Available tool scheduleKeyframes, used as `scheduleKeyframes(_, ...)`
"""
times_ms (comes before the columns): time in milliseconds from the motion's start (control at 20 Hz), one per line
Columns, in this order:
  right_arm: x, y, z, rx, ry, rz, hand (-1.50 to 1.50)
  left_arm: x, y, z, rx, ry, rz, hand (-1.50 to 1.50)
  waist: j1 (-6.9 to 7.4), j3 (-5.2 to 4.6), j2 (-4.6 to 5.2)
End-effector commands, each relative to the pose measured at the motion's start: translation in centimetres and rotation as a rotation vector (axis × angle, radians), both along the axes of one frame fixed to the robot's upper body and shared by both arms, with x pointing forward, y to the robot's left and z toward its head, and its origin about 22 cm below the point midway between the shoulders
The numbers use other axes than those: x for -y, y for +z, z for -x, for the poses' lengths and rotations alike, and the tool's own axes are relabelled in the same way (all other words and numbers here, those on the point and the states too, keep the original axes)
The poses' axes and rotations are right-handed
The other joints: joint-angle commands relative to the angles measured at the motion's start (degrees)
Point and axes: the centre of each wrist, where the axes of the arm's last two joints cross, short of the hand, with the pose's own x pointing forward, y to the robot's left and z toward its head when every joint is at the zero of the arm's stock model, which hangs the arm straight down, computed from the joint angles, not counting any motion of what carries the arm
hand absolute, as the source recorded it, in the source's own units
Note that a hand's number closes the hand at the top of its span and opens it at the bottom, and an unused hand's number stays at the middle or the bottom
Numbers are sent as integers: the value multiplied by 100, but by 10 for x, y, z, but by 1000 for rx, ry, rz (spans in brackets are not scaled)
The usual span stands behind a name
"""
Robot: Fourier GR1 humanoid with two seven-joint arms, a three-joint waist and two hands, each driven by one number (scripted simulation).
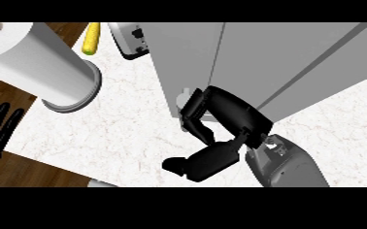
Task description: Pick up the bottled water, place it into the cabinet and close the cabinet
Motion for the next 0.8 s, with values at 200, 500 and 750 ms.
scheduleKeyframes(200, -33, 32, -67, -2, -279, -76, 150, -8, -5, 2, 15, 40, 29, -150, -151, 32, -13)
scheduleKeyframes(500, -42, 42, -92, -61, -395, -138, 150, -14, -6, 7, 0, 22, 27, -150, -202, 42, -14)
scheduleKeyframes(750, -43, 49, -99, -111, -449, -223, -150, -8, -8, 8, -4, 32, 36, -150, -286, 56, -6)
